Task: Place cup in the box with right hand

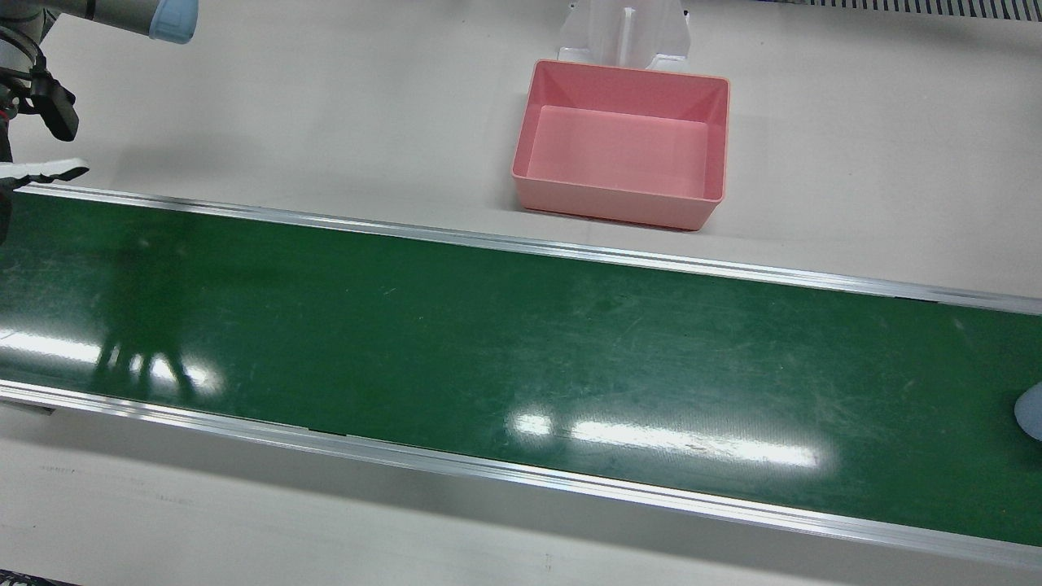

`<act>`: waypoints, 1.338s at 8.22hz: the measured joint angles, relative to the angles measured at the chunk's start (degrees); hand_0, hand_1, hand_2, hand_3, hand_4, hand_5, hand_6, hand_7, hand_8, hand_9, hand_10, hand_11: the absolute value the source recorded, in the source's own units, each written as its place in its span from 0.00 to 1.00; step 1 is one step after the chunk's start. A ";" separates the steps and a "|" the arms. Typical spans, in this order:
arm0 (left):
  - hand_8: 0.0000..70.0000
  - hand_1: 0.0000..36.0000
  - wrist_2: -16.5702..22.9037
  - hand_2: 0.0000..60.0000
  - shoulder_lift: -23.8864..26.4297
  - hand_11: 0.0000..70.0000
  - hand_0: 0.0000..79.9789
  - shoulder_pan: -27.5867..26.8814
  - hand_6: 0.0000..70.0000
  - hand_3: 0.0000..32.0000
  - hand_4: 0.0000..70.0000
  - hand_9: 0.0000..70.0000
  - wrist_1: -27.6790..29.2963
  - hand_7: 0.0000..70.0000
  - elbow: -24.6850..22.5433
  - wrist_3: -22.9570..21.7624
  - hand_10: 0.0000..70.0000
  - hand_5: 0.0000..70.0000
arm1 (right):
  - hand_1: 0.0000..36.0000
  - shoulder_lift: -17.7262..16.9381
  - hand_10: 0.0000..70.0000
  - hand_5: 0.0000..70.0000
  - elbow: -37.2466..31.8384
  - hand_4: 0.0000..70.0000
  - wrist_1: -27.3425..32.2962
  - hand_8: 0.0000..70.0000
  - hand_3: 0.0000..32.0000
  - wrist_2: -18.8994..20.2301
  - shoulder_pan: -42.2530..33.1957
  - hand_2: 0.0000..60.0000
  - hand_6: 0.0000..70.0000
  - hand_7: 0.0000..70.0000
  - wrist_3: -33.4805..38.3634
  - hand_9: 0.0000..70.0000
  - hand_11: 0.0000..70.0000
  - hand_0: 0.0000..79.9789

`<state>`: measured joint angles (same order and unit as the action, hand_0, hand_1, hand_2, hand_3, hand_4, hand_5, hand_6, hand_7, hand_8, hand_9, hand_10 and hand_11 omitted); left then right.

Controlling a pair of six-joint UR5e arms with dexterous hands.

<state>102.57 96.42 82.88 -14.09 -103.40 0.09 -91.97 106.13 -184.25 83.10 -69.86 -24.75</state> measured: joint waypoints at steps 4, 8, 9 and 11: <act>0.00 0.00 0.00 0.00 0.00 0.00 0.00 0.00 0.00 0.00 0.00 0.00 -0.06 0.00 -0.02 0.00 0.00 0.00 | 0.28 -0.18 0.03 0.05 -1.91 0.11 0.21 0.00 0.06 -0.07 1.17 0.20 0.03 0.12 -0.04 0.03 0.06 0.55; 0.00 0.00 0.01 0.00 0.00 0.00 0.00 0.00 0.00 0.00 0.00 0.00 -0.06 0.00 -0.05 0.00 0.00 0.00 | 0.28 -0.06 0.03 0.05 -2.32 0.12 0.21 0.00 0.01 -0.13 1.48 0.23 0.03 0.13 0.16 0.03 0.06 0.55; 0.00 0.00 0.00 0.00 0.00 0.00 0.00 0.00 0.00 0.00 0.00 0.00 -0.06 0.00 -0.09 0.00 0.00 0.00 | 0.26 -0.02 0.03 0.05 -2.37 0.14 0.21 0.00 0.00 -0.14 1.52 0.17 0.04 0.13 0.20 0.04 0.06 0.56; 0.00 0.00 0.00 0.00 0.00 0.00 0.00 0.00 0.00 0.00 0.00 0.00 -0.06 0.00 -0.12 0.00 0.00 0.00 | 0.33 0.02 0.03 0.05 -2.41 0.09 0.21 0.00 0.00 -0.14 1.56 0.36 0.04 0.14 0.22 0.04 0.06 0.53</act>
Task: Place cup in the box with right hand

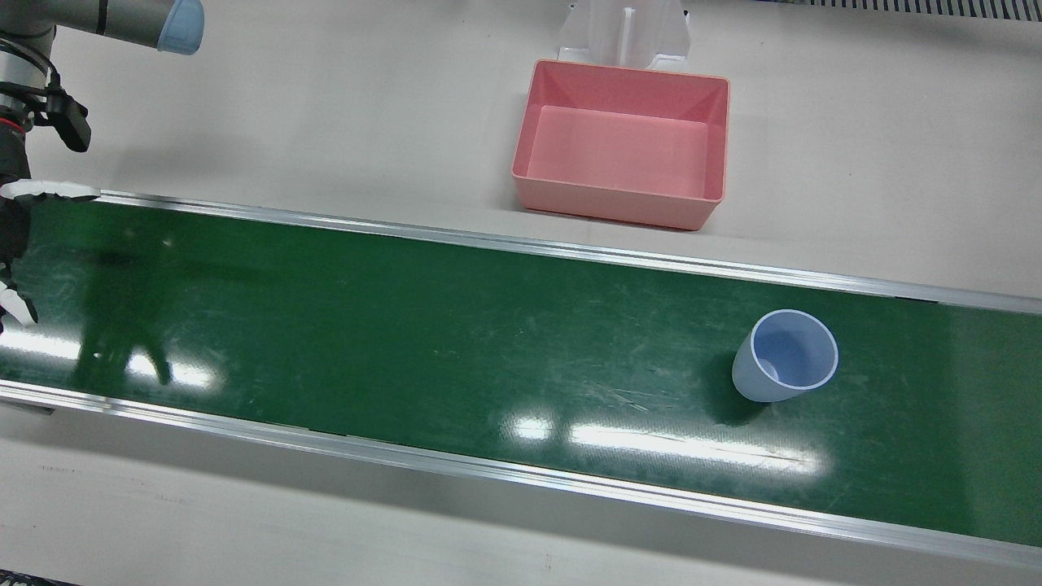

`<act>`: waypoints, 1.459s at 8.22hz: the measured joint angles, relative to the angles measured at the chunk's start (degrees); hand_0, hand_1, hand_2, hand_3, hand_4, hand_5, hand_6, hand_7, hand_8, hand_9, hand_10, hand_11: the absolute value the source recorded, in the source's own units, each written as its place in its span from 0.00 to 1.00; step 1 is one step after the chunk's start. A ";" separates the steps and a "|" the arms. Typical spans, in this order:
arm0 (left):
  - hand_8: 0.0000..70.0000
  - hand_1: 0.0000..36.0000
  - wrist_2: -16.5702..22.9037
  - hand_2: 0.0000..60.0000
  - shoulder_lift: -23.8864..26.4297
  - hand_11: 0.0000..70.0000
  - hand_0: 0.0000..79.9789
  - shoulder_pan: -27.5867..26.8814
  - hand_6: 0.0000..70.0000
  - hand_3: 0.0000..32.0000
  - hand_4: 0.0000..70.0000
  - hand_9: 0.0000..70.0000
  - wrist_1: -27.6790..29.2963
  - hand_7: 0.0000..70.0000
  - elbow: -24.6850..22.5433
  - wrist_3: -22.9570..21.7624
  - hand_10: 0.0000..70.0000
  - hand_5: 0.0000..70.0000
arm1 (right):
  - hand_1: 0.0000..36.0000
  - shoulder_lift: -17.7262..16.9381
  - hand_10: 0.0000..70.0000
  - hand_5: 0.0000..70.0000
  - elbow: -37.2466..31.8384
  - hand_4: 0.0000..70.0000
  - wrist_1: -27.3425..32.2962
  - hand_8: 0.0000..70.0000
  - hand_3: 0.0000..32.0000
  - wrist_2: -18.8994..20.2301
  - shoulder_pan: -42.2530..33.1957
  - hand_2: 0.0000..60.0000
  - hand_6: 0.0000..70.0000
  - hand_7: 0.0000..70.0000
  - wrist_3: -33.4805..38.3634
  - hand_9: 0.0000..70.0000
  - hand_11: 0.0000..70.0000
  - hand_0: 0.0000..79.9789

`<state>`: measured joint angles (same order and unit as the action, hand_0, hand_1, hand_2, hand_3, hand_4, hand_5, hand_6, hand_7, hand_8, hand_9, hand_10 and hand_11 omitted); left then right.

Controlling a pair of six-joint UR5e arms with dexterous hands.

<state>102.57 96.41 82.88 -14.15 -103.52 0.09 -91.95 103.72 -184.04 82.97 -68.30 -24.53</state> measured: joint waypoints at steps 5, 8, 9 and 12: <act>0.00 0.00 0.00 0.00 0.00 0.00 0.00 0.00 0.00 0.00 0.00 0.00 0.00 0.00 0.04 0.00 0.00 0.00 | 0.27 0.02 0.03 0.05 0.07 0.15 0.00 0.00 0.00 0.00 0.01 0.19 0.04 0.14 0.08 0.04 0.06 0.56; 0.00 0.00 0.00 0.00 0.00 0.00 0.00 0.00 0.00 0.00 0.00 0.00 0.00 0.00 0.07 0.00 0.00 0.00 | 0.27 -0.06 0.03 0.05 0.08 0.15 0.00 0.00 0.00 0.00 0.01 0.20 0.04 0.15 0.09 0.04 0.06 0.56; 0.00 0.00 0.00 0.00 0.00 0.00 0.00 0.00 0.00 0.00 0.00 0.00 0.03 0.00 0.07 0.00 0.00 0.00 | 0.24 -0.06 0.03 0.05 0.06 0.17 0.00 0.00 0.00 0.00 0.05 0.14 0.04 0.15 0.06 0.04 0.06 0.57; 0.00 0.00 0.00 0.00 0.00 0.00 0.00 0.00 0.00 0.00 0.00 0.00 0.01 0.00 0.07 0.00 0.00 0.00 | 0.32 -0.02 0.03 0.05 0.00 0.12 0.00 0.00 0.00 0.00 0.28 0.33 0.04 0.15 -0.12 0.05 0.07 0.54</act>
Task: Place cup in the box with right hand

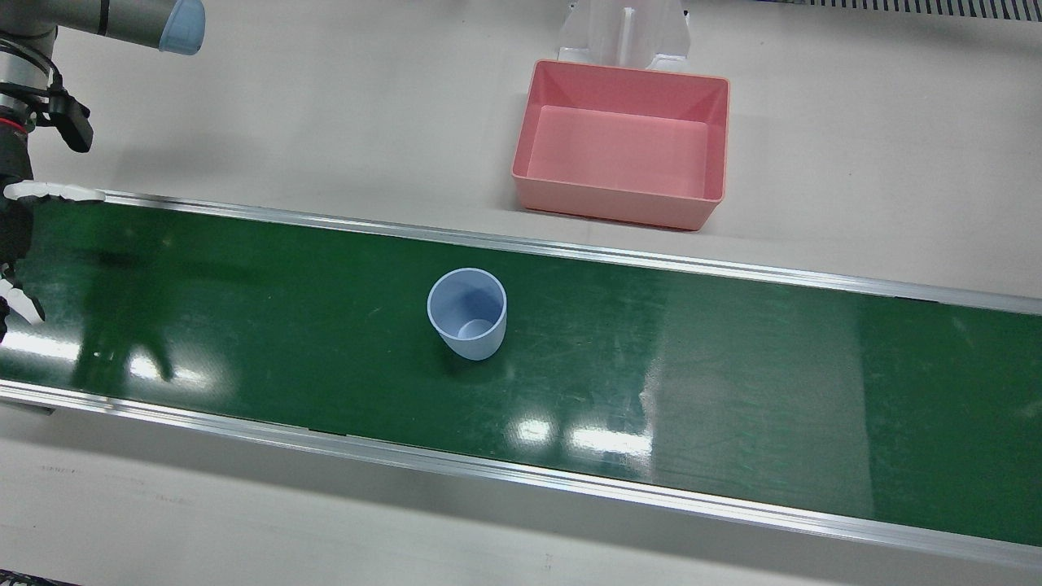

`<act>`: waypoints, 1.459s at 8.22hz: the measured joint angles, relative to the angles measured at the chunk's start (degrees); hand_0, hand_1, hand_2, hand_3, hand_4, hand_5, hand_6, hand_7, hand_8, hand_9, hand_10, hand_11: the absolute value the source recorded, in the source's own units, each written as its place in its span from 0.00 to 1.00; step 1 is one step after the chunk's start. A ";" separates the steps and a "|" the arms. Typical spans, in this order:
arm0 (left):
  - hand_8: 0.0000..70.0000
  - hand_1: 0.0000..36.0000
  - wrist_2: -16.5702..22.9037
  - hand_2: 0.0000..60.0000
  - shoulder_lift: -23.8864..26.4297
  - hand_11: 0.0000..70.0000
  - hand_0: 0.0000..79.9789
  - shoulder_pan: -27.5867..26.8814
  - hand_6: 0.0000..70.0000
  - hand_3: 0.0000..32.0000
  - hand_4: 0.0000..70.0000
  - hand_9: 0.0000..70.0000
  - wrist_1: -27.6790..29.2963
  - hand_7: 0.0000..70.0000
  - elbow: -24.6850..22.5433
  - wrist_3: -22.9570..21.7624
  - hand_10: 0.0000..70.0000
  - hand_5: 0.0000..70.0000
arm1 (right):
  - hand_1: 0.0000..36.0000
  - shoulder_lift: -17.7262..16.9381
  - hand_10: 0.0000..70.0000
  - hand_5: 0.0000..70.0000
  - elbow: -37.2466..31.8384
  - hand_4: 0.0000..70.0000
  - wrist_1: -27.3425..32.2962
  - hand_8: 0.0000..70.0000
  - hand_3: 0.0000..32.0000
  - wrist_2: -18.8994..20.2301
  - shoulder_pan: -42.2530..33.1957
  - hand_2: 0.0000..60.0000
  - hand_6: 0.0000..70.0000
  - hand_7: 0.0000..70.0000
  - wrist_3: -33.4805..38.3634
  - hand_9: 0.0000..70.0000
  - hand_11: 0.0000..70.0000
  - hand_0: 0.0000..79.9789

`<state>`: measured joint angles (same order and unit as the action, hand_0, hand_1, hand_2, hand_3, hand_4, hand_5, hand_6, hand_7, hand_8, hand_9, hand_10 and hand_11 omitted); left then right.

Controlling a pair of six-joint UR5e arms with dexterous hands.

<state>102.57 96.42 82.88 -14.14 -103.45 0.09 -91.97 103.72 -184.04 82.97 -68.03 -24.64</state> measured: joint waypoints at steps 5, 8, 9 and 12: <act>0.00 0.00 0.00 0.00 0.00 0.00 0.00 0.00 0.00 0.00 0.00 0.00 -0.01 0.00 0.00 0.00 0.00 0.00 | 0.27 0.14 0.03 0.05 -1.04 0.13 0.08 0.00 0.00 -0.25 1.35 0.21 0.04 0.14 -0.29 0.04 0.07 0.56; 0.00 0.00 0.00 0.00 0.00 0.00 0.00 0.00 0.00 0.00 0.00 0.00 -0.01 0.00 0.00 0.00 0.00 0.00 | 0.25 0.09 0.03 0.05 -1.14 0.13 0.09 0.00 0.01 -0.34 2.38 0.14 0.04 0.13 -0.66 0.05 0.07 0.57; 0.00 0.00 0.00 0.00 0.00 0.00 0.00 0.00 0.00 0.00 0.00 0.00 -0.01 0.00 0.00 0.00 0.00 0.00 | 0.22 0.03 0.03 0.05 -1.15 0.15 0.09 0.01 0.00 -0.35 2.68 0.08 0.04 0.13 -0.78 0.05 0.07 0.58; 0.00 0.00 0.00 0.00 0.00 0.00 0.00 0.00 0.00 0.00 0.00 0.00 -0.01 0.00 0.00 0.00 0.00 0.00 | 0.25 -0.12 0.04 0.05 -1.10 0.14 0.09 0.01 0.01 -0.35 3.96 0.15 0.04 0.14 -1.00 0.05 0.07 0.57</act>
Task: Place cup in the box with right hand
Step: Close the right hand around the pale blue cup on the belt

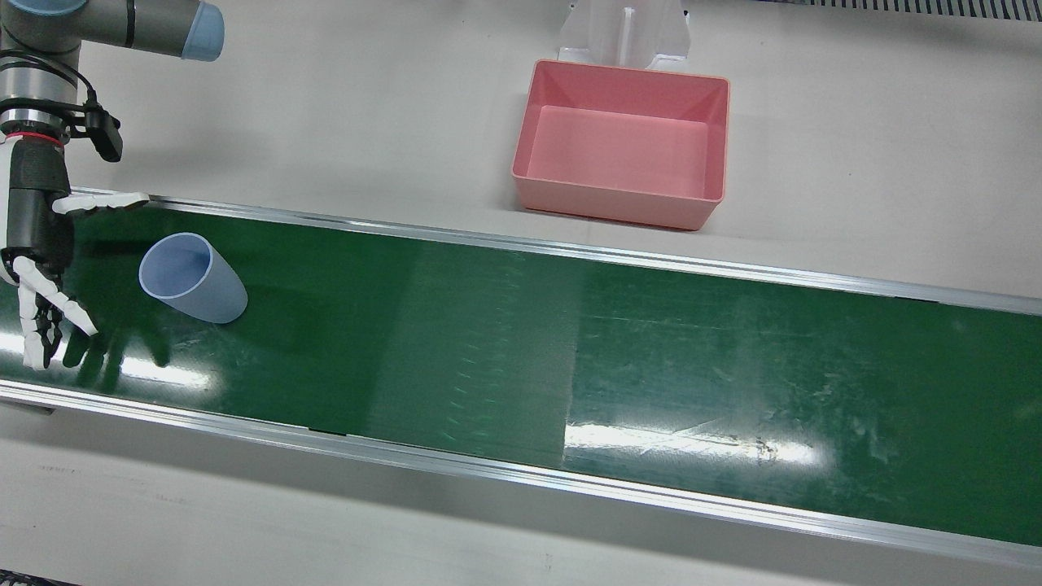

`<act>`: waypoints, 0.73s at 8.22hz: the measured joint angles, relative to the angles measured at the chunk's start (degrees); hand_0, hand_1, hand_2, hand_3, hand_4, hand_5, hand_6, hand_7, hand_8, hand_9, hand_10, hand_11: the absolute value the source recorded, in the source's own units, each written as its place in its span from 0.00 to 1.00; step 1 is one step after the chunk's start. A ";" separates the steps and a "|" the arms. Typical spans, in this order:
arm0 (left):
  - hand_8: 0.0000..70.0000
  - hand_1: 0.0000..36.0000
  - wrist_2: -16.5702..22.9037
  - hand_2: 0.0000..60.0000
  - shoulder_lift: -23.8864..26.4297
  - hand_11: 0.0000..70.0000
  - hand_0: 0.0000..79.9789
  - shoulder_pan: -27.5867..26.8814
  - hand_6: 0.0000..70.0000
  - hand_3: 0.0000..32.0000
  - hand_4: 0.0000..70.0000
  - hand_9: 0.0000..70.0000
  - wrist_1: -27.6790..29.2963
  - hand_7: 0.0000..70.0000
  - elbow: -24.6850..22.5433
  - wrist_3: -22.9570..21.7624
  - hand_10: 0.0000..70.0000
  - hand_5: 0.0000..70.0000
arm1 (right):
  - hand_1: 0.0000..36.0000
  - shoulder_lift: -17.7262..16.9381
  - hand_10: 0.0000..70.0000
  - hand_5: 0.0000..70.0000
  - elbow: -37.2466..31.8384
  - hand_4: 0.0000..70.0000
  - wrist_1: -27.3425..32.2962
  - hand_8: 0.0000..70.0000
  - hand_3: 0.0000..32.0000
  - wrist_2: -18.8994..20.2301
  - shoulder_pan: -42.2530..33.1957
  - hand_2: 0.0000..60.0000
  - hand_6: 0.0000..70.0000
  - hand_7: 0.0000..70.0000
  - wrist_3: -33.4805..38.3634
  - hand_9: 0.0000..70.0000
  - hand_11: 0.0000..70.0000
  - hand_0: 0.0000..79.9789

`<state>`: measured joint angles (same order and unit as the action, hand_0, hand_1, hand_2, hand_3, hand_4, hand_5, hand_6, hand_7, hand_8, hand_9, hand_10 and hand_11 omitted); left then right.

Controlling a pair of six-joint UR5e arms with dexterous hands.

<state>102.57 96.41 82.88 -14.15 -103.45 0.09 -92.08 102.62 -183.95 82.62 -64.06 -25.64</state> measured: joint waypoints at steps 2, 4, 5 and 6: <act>0.00 0.00 0.00 0.00 0.00 0.00 0.00 0.00 0.00 0.00 0.00 0.00 0.00 0.00 0.00 0.00 0.00 0.00 | 0.25 -0.02 0.05 0.05 0.03 0.19 0.06 0.00 0.00 0.00 0.35 0.20 0.05 0.17 -0.02 0.05 0.09 0.56; 0.00 0.00 0.00 0.00 0.00 0.00 0.00 0.00 0.00 0.00 0.00 0.00 0.00 0.00 0.00 0.00 0.00 0.00 | 0.63 -0.06 0.54 0.18 0.02 0.44 0.11 0.75 0.00 -0.06 0.51 1.00 0.49 1.00 0.03 1.00 0.77 0.55; 0.00 0.00 0.00 0.00 0.00 0.00 0.00 0.00 0.00 0.00 0.00 0.00 0.00 0.00 0.00 0.00 0.00 0.00 | 1.00 -0.08 0.78 0.30 0.02 0.79 0.21 1.00 0.00 -0.18 0.51 1.00 0.66 1.00 0.13 1.00 1.00 0.70; 0.00 0.00 0.00 0.00 0.00 0.00 0.00 0.00 0.00 0.00 0.00 0.00 0.00 0.00 0.03 0.00 0.00 0.00 | 1.00 -0.10 0.80 0.32 0.02 0.81 0.63 1.00 0.00 -0.31 0.45 1.00 0.67 1.00 0.23 1.00 1.00 0.76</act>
<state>102.57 96.41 82.88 -14.15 -103.41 0.09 -92.18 102.64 -183.32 82.31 -63.61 -25.41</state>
